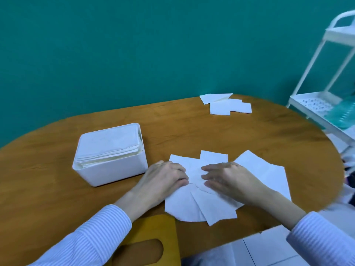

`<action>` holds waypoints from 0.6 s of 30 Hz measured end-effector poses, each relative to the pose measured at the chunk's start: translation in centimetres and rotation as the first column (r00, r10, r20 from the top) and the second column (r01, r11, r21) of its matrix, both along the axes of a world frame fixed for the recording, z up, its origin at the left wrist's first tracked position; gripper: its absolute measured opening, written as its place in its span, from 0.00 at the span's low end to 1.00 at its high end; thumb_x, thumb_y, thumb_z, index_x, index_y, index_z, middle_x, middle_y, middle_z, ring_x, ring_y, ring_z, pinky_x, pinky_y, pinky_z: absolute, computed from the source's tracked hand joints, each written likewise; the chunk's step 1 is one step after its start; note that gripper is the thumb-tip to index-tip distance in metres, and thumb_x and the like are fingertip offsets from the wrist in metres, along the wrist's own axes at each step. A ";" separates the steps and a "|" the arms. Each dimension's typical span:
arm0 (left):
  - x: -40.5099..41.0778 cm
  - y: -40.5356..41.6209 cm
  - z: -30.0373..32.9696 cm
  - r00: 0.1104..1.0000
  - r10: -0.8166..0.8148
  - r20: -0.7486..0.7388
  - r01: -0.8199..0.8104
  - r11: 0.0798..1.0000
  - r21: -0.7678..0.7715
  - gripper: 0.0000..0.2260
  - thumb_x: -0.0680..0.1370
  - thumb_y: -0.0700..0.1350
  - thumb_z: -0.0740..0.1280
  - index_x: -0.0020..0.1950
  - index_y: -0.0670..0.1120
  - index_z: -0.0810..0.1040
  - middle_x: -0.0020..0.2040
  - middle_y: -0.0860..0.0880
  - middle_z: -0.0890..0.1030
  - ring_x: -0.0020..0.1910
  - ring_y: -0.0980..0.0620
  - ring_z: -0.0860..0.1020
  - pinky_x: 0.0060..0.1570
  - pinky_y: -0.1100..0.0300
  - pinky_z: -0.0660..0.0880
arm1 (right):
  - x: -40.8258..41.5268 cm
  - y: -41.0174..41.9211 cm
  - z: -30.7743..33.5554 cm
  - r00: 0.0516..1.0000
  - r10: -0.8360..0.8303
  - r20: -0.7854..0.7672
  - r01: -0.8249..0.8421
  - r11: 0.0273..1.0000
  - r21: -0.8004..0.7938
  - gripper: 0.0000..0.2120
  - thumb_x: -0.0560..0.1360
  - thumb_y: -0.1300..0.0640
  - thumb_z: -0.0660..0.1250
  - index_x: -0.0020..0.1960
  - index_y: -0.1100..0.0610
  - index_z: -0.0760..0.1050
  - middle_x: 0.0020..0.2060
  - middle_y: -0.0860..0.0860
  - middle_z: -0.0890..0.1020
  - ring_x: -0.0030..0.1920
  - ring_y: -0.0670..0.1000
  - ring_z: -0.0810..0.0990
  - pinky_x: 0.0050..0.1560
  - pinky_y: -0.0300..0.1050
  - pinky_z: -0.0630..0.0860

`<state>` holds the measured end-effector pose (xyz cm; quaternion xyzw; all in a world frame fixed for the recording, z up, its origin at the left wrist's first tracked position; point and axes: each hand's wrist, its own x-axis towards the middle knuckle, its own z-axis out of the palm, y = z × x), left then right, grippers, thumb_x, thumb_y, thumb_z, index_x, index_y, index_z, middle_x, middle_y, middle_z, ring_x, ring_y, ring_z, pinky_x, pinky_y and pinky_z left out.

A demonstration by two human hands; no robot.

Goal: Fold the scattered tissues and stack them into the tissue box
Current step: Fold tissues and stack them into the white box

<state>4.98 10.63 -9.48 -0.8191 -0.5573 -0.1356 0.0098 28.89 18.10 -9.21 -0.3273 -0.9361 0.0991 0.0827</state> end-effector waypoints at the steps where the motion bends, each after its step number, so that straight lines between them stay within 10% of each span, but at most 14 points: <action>1: 0.0 0.1 0.1 0.999 -0.009 0.030 0.009 1.000 -0.013 0.12 0.83 0.55 0.61 0.56 0.55 0.83 0.60 0.58 0.81 0.59 0.56 0.77 0.55 0.57 0.72 | 0.1 -0.1 0.3 0.999 -0.015 -0.036 0.014 0.999 -0.035 0.13 0.80 0.45 0.62 0.55 0.48 0.82 0.63 0.42 0.79 0.62 0.45 0.77 0.58 0.45 0.74; 5: 0.2 2.4 0.2 0.988 0.054 0.148 -0.048 0.998 -0.046 0.05 0.81 0.53 0.66 0.50 0.54 0.79 0.58 0.57 0.79 0.57 0.53 0.76 0.57 0.56 0.72 | -0.7 1.6 0.8 0.971 -0.160 -0.178 0.144 0.985 -0.097 0.09 0.80 0.46 0.64 0.56 0.45 0.81 0.56 0.41 0.82 0.56 0.47 0.77 0.54 0.47 0.75; 11: -0.5 5.1 0.0 0.980 0.126 0.153 -0.090 0.970 -0.225 0.04 0.78 0.50 0.70 0.49 0.57 0.76 0.53 0.58 0.75 0.57 0.55 0.72 0.59 0.50 0.68 | -2.7 3.4 0.2 0.987 -0.159 0.027 0.161 0.983 -0.087 0.17 0.76 0.50 0.71 0.64 0.48 0.75 0.53 0.48 0.78 0.54 0.53 0.72 0.53 0.47 0.70; 18: -0.9 5.4 0.5 0.971 0.097 0.217 -0.028 0.954 -0.300 0.06 0.78 0.46 0.71 0.49 0.58 0.78 0.52 0.56 0.71 0.55 0.57 0.69 0.59 0.53 0.68 | -3.2 4.7 -0.2 0.984 -0.178 -0.009 0.171 0.956 -0.237 0.11 0.72 0.54 0.74 0.49 0.48 0.74 0.50 0.48 0.76 0.54 0.53 0.72 0.57 0.51 0.72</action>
